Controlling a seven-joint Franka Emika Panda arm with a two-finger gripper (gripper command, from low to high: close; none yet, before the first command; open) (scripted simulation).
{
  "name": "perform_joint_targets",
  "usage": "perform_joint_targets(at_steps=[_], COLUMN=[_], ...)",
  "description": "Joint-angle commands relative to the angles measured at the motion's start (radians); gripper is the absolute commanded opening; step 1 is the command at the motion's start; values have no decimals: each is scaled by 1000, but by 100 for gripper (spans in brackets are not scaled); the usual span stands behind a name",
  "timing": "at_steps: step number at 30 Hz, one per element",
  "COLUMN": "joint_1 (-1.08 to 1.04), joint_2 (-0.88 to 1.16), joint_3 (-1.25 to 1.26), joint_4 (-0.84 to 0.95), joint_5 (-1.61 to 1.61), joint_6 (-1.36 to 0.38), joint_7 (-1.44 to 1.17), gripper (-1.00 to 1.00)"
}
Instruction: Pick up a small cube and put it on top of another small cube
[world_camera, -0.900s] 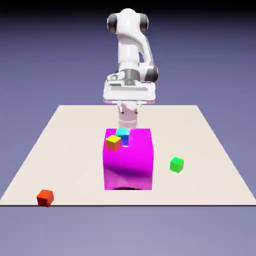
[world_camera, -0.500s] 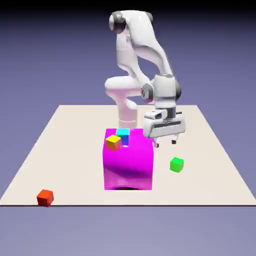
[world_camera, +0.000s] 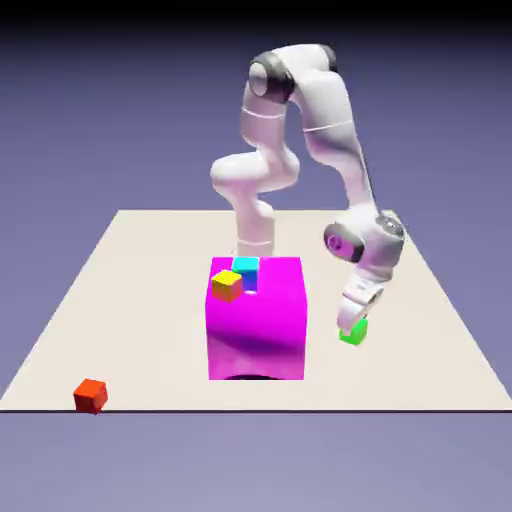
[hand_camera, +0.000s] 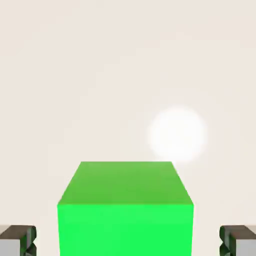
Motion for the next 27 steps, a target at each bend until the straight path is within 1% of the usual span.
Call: perform_joint_targets(at_steps=[1, 6, 9, 11, 23, 24, 26, 27], joint_1=[0, -70, -27, -48, -400, -432, -504, -504], joint_2=[0, -181, -261, -323, -728, -752, -745, -745], joint_3=[0, 107, 136, 119, -82, -98, -127, -127], joint_4=[0, -9, 33, 65, 219, 226, 205, 205], joint_5=[0, 136, 151, 157, 213, 217, 224, 224], joint_6=[0, -163, -276, -363, -885, -913, -889, -889], joint_7=[0, -99, -134, -186, -604, -633, -653, -653], gripper=[-100, -100, -100, -100, -100, -100, -100, -100])
